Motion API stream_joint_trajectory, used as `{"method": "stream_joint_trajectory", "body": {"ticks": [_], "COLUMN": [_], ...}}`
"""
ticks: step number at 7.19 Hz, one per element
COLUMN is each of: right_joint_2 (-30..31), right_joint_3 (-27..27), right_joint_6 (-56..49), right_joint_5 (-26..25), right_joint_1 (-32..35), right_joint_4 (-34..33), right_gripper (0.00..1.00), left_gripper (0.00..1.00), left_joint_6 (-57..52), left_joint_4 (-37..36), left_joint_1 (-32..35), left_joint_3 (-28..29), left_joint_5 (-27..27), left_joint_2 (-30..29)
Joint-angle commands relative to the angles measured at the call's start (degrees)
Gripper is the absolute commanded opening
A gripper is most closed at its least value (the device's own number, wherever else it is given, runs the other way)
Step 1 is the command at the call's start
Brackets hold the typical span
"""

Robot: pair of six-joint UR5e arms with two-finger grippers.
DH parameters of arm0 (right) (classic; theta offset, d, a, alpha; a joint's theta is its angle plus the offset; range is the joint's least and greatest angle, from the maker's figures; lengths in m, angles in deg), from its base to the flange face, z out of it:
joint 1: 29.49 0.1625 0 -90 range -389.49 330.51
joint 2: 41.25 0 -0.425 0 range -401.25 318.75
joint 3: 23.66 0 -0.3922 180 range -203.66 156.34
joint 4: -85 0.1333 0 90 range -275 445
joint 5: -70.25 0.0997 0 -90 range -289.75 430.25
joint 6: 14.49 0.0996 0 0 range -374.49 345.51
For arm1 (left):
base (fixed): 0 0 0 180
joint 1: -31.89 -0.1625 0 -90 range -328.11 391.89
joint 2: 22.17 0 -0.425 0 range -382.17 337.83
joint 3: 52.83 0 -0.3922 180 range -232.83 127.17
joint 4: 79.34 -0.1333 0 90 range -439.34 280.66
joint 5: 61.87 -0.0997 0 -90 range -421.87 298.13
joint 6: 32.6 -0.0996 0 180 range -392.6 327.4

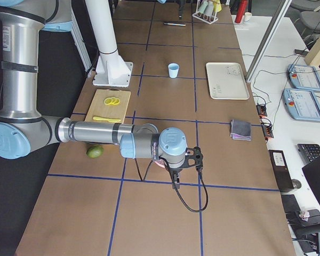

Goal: Mash ice and strawberries in cup
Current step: 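Lower the left gripper around the steel rod and grasp it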

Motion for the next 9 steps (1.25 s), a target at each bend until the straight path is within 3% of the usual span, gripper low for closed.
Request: {"method": "stream_joint_trajectory", "body": {"ticks": [1,7,9], "right_joint_2": [0.0,-0.1,-0.3], "right_joint_3": [0.0,0.2,0.3], "right_joint_6": [0.4,0.4,0.4], "right_joint_5": [0.0,0.0,-0.1], "right_joint_1": [0.0,-0.1,-0.1], "right_joint_4": [0.0,0.0,0.0], "right_gripper": [0.99,0.99,0.99], "left_gripper": [1.00,1.00,1.00], "left_joint_6": [0.0,0.6,2.7], "left_joint_4": [11.8,19.5,19.7], "left_joint_1": [0.6,0.2,0.2], "left_joint_3": [10.9,21.7,21.4], "left_joint_5": [0.0,-0.2,-0.1], "left_joint_2": [0.5,-1.2,-1.4]}}
